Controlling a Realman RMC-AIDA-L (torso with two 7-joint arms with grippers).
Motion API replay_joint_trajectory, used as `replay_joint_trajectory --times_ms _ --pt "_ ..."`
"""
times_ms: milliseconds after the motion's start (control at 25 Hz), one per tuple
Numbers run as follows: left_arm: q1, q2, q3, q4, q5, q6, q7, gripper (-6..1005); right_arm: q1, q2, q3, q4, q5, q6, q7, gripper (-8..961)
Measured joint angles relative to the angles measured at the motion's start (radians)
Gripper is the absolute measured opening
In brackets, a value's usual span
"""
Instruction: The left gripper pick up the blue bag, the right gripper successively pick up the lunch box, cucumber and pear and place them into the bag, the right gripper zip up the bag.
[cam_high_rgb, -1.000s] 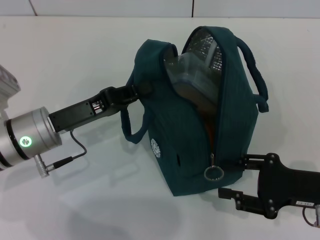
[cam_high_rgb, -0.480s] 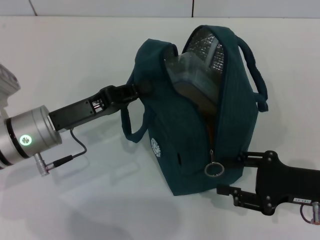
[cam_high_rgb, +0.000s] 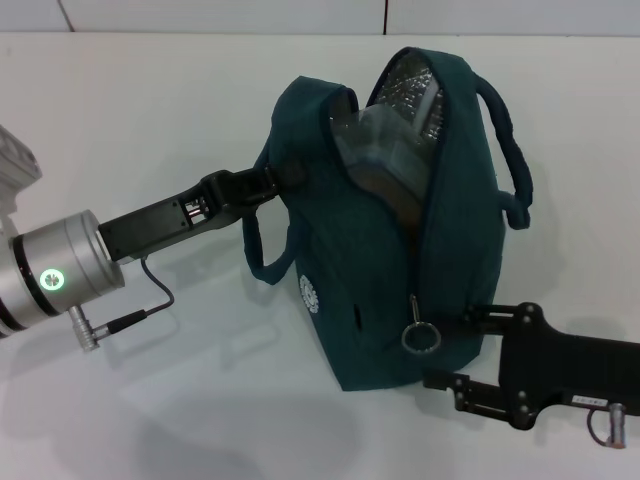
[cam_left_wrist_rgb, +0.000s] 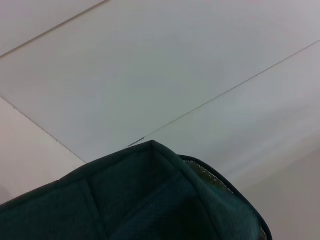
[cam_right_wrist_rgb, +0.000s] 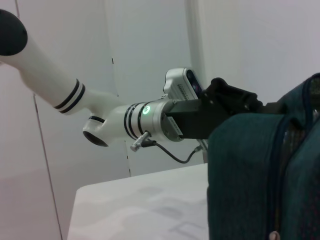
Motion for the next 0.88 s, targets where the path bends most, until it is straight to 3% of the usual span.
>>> replay_joint_trajectory --times_ms 120,320,880 --pt "0.002 0.0 0.002 0.0 0.0 0.0 0.0 51 0.0 0.0 -0.071 -0.007 0.05 0.026 -0.002 507" --pt "0.005 0.0 0.001 0.0 0.0 0.001 0.0 51 0.001 0.0 -0.106 -0.014 0.079 0.04 -0.001 338" --pt "0.014 0.0 0.005 -0.001 0.0 0.007 0.0 51 -0.006 -0.001 -0.108 -0.004 0.123 0.037 0.008 333"
